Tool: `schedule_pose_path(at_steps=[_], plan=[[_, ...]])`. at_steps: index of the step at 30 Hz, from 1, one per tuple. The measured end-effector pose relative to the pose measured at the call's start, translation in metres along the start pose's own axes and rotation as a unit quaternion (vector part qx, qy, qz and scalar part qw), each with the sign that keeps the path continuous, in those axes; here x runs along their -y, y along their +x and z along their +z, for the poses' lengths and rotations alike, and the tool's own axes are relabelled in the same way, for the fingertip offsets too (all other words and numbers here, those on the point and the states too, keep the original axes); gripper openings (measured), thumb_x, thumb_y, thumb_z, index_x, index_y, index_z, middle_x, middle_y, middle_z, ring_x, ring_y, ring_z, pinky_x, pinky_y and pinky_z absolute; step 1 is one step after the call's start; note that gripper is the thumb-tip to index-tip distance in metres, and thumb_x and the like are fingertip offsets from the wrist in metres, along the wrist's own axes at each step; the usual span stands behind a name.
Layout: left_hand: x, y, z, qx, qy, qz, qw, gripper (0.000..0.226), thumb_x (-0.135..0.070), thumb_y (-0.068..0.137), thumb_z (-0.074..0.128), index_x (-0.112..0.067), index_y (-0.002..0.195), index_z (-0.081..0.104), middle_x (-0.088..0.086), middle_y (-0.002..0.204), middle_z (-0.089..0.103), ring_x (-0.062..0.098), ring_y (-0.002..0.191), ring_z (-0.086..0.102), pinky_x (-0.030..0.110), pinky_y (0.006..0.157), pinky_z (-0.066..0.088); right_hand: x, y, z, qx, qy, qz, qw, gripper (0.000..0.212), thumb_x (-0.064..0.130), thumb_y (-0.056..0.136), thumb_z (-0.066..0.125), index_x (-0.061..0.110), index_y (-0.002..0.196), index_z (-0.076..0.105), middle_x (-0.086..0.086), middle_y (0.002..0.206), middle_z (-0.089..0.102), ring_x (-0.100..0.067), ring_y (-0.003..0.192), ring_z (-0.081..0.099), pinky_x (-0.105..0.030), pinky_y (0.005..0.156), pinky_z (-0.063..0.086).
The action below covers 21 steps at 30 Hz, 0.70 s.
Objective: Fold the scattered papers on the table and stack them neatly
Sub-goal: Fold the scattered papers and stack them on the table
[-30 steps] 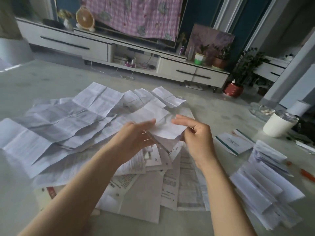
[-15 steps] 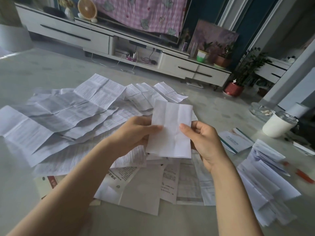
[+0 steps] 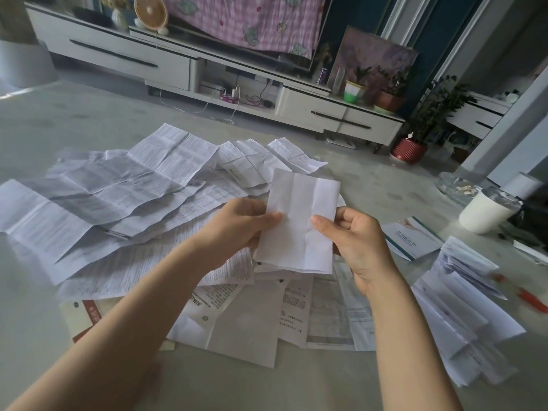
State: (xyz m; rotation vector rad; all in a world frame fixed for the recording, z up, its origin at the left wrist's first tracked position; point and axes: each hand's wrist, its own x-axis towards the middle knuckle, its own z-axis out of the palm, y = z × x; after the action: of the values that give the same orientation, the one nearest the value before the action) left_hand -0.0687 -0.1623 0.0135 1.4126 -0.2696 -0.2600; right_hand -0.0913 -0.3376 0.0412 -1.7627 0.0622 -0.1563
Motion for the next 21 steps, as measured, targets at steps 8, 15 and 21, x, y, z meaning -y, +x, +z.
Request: schedule_pose_path(at_steps=[8,15,21], plan=[[0.000,0.003,-0.002,-0.010,-0.040,-0.026,0.999,0.021,0.000,0.091,0.048,-0.008,0.090,0.067,0.011,0.087,0.070,0.024,0.077,0.065,0.037,0.070,0.053,0.004,-0.002,-0.003,0.076,0.033,0.039,0.996,0.027,-0.009,0.084,0.048,0.007,0.096,0.066,-0.010,0.091,0.070,-0.020,0.079,0.063,-0.029,0.070,0.049],[-0.007,-0.001,0.003,-0.027,-0.060,-0.021,0.998,0.033,0.007,0.092,0.035,-0.004,0.078,0.063,0.011,0.075,0.065,0.016,0.057,0.063,0.023,0.049,0.052,0.002,-0.006,-0.005,0.040,-0.004,0.013,0.999,0.038,-0.020,0.080,0.042,0.009,0.064,0.060,-0.004,0.080,0.068,-0.014,0.074,0.062,-0.019,0.061,0.050],[-0.002,-0.003,0.015,0.023,-0.090,-0.062,0.994,0.023,-0.025,0.092,0.052,-0.008,0.092,0.067,0.009,0.083,0.069,0.019,0.071,0.068,0.031,0.056,0.057,-0.004,-0.009,0.000,-0.006,-0.022,-0.082,0.996,0.049,-0.022,0.082,0.037,0.011,0.056,0.064,-0.005,0.095,0.069,-0.017,0.088,0.064,-0.025,0.051,0.051]])
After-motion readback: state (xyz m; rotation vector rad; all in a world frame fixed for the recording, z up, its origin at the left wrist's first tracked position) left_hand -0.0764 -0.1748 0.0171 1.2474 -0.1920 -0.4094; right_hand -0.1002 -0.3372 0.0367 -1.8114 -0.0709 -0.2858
